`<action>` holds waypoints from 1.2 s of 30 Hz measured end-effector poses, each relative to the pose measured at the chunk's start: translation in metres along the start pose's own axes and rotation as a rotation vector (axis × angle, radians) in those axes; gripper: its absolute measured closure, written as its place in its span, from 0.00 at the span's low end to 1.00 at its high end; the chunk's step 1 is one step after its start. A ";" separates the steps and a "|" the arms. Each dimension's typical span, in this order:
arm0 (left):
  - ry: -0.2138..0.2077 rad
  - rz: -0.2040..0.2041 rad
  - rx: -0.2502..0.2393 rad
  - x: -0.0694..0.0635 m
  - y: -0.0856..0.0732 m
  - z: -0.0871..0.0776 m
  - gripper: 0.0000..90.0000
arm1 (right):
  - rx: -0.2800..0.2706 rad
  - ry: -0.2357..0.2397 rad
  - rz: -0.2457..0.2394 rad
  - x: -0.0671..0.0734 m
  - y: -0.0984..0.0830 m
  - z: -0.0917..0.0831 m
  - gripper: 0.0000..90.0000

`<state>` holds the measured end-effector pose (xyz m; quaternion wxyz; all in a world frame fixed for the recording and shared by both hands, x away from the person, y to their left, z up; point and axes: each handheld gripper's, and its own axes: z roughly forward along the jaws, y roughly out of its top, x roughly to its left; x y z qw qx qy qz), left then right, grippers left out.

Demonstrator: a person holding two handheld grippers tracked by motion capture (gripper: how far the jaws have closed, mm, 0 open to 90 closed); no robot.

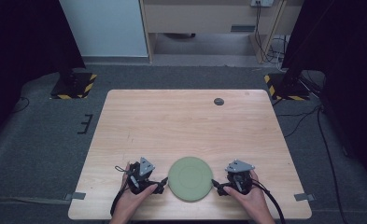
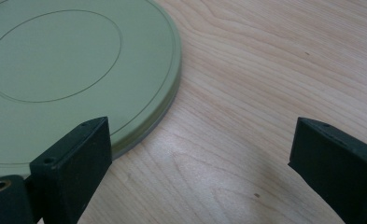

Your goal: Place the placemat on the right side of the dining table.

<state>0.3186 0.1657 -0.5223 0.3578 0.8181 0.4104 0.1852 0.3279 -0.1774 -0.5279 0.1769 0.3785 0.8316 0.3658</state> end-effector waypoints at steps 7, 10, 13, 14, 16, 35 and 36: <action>-0.008 0.014 0.017 -0.004 0.000 0.003 0.03 | 0.005 -0.008 -0.015 0.004 0.002 0.001 0.07; -0.008 0.021 0.022 -0.007 0.001 0.006 0.03 | 0.007 -0.004 -0.014 0.005 0.002 0.000 0.08; -0.002 0.025 0.024 -0.008 0.002 0.006 0.03 | 0.009 -0.008 -0.015 0.005 0.002 0.000 0.08; -0.003 0.023 0.027 -0.007 0.002 0.007 0.03 | 0.011 -0.012 -0.013 0.005 0.002 0.000 0.07; -0.001 0.020 0.028 -0.007 0.002 0.007 0.02 | 0.013 -0.015 -0.011 0.005 0.002 0.001 0.06; 0.034 0.001 0.024 -0.005 0.007 0.013 0.01 | 0.010 -0.088 -0.005 0.004 0.006 0.004 0.05; 0.032 0.001 0.022 -0.005 0.007 0.013 0.01 | 0.008 -0.088 -0.005 0.005 0.006 0.004 0.06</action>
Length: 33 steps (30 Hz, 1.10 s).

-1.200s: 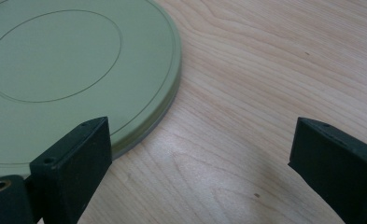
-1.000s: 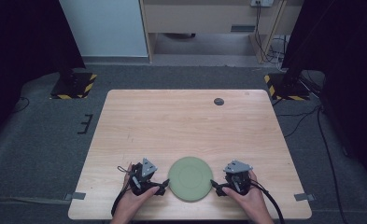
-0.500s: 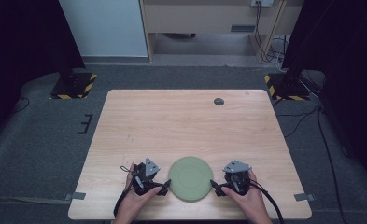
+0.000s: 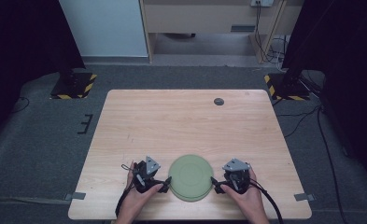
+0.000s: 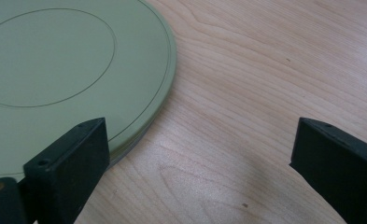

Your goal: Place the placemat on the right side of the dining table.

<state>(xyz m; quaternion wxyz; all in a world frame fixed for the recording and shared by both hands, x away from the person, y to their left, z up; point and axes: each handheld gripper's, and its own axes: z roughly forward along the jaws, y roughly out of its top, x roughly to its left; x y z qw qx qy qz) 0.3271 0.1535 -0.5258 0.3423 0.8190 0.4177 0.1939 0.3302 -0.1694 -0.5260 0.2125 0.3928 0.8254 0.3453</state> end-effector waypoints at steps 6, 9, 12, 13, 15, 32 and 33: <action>-0.005 0.002 -0.011 -0.002 -0.001 -0.005 0.03 | -0.001 0.017 -0.016 0.004 -0.002 -0.004 0.09; -0.005 0.004 -0.007 -0.003 -0.001 -0.004 0.03 | 0.000 0.016 -0.016 0.004 -0.002 -0.004 0.09; 0.001 0.008 -0.003 -0.004 0.000 -0.002 0.02 | 0.001 0.008 -0.017 0.004 -0.001 -0.003 0.07; 0.001 0.008 -0.003 -0.004 0.000 -0.002 0.01 | 0.001 0.008 -0.017 0.004 -0.001 -0.003 0.07; -0.001 0.001 0.000 -0.003 0.001 -0.001 0.01 | 0.005 0.003 -0.013 0.004 -0.001 -0.002 0.06; 0.000 -0.005 -0.018 -0.004 0.003 -0.001 0.03 | 0.004 -0.008 0.003 0.003 0.001 0.000 0.09; 0.000 0.001 -0.019 -0.005 0.003 -0.001 0.03 | 0.006 -0.003 -0.004 0.005 0.001 -0.001 0.09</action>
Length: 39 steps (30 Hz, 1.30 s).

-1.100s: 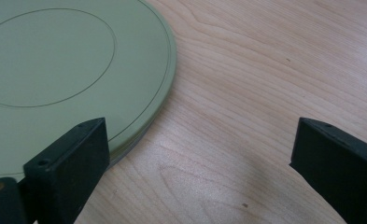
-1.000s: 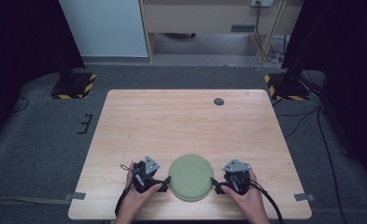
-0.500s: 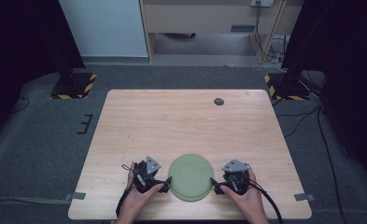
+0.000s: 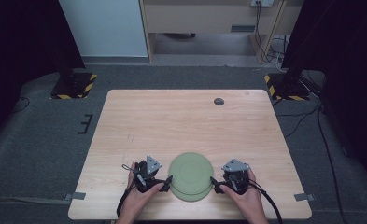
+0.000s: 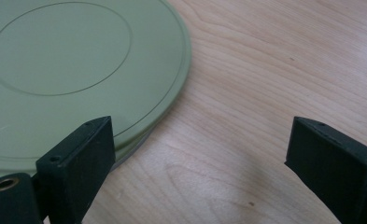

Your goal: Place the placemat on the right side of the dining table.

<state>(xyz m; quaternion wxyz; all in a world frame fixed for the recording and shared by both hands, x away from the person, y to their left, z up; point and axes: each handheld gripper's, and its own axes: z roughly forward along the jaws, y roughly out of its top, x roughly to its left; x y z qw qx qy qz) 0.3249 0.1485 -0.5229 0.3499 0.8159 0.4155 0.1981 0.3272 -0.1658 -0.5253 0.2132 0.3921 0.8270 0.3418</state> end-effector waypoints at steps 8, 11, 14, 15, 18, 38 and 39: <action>0.007 0.006 0.009 -0.001 0.000 0.002 0.02 | -0.006 0.005 -0.005 0.003 0.001 -0.001 0.07; 0.012 0.002 0.011 -0.001 0.001 0.002 0.01 | 0.000 -0.001 -0.005 0.003 0.002 0.000 0.06; 0.019 -0.004 0.007 0.000 0.002 0.004 0.01 | -0.005 -0.017 -0.007 0.002 0.004 0.002 0.06; 0.021 -0.009 0.006 0.001 0.002 0.005 0.01 | -0.004 -0.021 -0.003 0.002 0.004 0.002 0.06; 0.028 -0.014 0.001 0.001 0.002 0.006 0.00 | -0.008 -0.028 0.007 0.001 0.005 0.004 0.06; 0.033 -0.007 0.002 -0.003 0.003 0.007 0.01 | -0.010 -0.030 -0.003 0.004 0.007 0.005 0.07; 0.031 -0.008 0.002 -0.003 0.003 0.007 0.01 | -0.012 -0.028 -0.002 0.004 0.006 0.005 0.07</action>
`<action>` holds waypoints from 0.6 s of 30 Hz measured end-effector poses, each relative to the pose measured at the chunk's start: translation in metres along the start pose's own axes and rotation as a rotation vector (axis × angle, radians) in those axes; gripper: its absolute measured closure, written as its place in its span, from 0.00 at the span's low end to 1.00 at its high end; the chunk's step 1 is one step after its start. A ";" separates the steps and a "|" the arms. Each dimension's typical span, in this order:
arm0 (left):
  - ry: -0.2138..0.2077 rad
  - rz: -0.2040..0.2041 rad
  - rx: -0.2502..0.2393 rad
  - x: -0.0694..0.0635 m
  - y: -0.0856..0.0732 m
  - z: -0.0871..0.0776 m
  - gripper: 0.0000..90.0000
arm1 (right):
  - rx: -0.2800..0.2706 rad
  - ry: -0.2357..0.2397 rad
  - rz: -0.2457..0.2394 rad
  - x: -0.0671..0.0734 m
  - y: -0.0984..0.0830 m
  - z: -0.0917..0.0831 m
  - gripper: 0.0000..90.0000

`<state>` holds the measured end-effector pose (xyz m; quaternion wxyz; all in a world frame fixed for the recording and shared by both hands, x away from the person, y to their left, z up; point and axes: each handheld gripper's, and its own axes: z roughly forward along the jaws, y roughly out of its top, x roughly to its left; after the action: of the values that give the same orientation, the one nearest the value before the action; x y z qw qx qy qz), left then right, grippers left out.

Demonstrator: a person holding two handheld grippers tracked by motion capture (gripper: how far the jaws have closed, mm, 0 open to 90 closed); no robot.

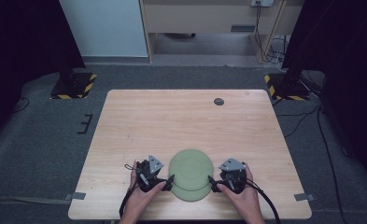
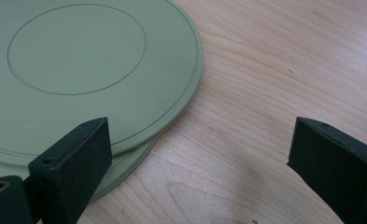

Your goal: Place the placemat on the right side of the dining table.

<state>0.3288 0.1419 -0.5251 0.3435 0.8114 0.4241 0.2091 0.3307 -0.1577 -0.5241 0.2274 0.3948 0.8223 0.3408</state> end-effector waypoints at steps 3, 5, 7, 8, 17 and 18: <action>-0.006 0.011 0.005 -0.001 -0.001 -0.001 0.03 | -0.005 0.012 -0.001 0.000 -0.001 -0.001 0.08; -0.008 0.016 0.009 -0.002 -0.002 -0.002 0.03 | -0.001 0.020 -0.004 0.002 -0.002 -0.003 0.08; -0.002 0.021 0.011 -0.003 -0.001 -0.001 0.03 | 0.000 0.025 -0.009 0.004 -0.002 -0.003 0.08; 0.000 0.020 0.011 -0.003 -0.001 -0.001 0.02 | 0.001 0.020 -0.014 0.005 -0.002 -0.002 0.08; 0.013 -0.002 0.003 0.000 0.000 0.003 0.01 | -0.002 0.002 0.006 0.002 0.001 0.002 0.06; 0.014 -0.003 0.001 -0.001 0.000 0.003 0.01 | -0.004 -0.001 0.011 0.002 0.001 0.003 0.06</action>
<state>0.3304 0.1403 -0.5268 0.3404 0.8095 0.4279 0.2139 0.3319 -0.1544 -0.5250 0.2268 0.3989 0.8194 0.3435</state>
